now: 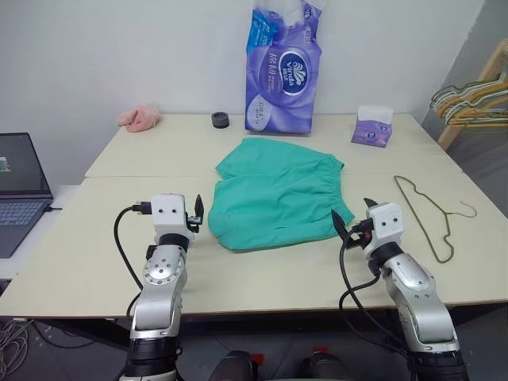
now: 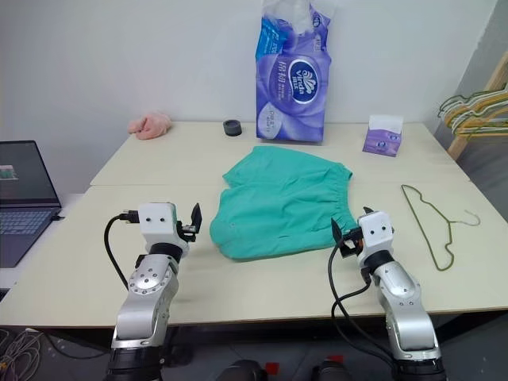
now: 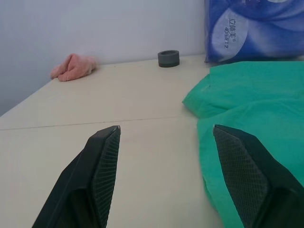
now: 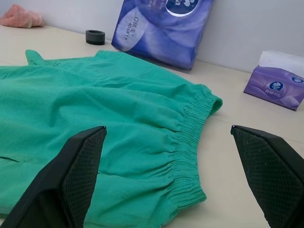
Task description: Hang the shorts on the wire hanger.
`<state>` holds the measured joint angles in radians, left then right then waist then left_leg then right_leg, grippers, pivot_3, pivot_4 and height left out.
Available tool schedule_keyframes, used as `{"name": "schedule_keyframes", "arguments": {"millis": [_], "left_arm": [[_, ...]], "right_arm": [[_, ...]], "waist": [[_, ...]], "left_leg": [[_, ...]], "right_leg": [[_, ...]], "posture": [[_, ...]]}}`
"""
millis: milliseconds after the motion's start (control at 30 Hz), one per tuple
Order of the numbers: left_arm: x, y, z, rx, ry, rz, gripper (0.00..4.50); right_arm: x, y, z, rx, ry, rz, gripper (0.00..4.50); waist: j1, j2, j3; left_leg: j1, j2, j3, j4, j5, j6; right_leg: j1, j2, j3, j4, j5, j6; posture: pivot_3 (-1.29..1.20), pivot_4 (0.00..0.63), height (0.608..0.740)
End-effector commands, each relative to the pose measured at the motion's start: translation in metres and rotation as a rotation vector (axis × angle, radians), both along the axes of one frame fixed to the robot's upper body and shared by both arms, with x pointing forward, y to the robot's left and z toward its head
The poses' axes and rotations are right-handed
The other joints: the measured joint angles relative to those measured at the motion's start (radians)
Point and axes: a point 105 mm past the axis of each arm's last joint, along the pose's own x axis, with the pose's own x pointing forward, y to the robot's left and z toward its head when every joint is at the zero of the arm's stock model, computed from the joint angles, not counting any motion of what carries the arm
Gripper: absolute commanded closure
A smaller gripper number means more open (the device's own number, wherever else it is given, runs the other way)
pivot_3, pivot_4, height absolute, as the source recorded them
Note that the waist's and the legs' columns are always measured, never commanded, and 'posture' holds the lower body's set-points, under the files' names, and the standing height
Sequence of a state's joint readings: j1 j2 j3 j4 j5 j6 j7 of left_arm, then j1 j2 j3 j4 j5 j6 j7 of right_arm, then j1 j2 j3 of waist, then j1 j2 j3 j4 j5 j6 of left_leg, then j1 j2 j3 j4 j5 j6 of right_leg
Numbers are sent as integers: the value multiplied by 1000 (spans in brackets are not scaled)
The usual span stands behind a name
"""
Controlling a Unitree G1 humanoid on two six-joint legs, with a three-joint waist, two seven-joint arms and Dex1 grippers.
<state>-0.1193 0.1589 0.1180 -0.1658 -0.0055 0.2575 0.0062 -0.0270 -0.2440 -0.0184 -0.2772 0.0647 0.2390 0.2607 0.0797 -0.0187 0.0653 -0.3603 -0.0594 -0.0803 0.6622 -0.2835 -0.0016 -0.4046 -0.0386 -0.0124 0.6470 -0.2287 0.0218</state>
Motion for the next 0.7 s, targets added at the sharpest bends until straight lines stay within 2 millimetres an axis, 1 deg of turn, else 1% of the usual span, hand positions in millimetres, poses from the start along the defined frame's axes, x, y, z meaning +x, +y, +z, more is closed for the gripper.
{"name": "schedule_keyframes", "arguments": {"millis": [33,200,300,400,500,567,600,700], "left_arm": [[-2,-3,18,18,-74,-27,1223],[-4,-4,17,8,-72,-41,1223],[-7,-10,20,7,-105,-88,1223],[-10,-14,18,-70,-100,-152,1223],[-15,-19,21,-115,-117,-227,650],[-18,-23,21,-103,-115,-268,108],[-19,-26,21,-94,-113,-290,19],[-23,-35,19,-79,-97,-371,19]], "right_arm": [[1,1,14,-2,-56,9,17],[0,1,13,-5,-53,14,17],[1,1,14,-2,-53,16,17],[1,0,14,-3,-52,14,17],[2,-1,15,-1,-52,15,0],[2,-2,15,-1,-50,18,0],[2,-2,15,-2,-49,22,0],[1,0,17,-11,-50,51,0]], "waist": [[0,0,0],[0,0,0],[-1,0,0],[0,0,0],[0,0,0],[0,0,0],[0,0,0],[-1,0,0]], "left_leg": [[0,0,0,0,0,0],[0,0,0,0,0,0],[0,0,0,0,0,0],[0,0,0,0,0,0],[0,0,1,0,0,0],[0,0,1,0,0,0],[0,0,0,0,0,0],[0,0,1,0,0,0]], "right_leg": [[0,0,0,0,0,0],[0,0,0,0,0,0],[0,0,0,0,0,0],[0,0,0,0,0,0],[0,0,0,0,-1,2],[0,0,1,0,-2,2],[0,0,0,0,-2,2],[0,0,1,0,-2,2]], "posture": [[135,34,740],[134,35,740],[132,34,740],[133,36,740],[133,36,740],[133,37,740],[126,35,740],[120,34,740]]}}
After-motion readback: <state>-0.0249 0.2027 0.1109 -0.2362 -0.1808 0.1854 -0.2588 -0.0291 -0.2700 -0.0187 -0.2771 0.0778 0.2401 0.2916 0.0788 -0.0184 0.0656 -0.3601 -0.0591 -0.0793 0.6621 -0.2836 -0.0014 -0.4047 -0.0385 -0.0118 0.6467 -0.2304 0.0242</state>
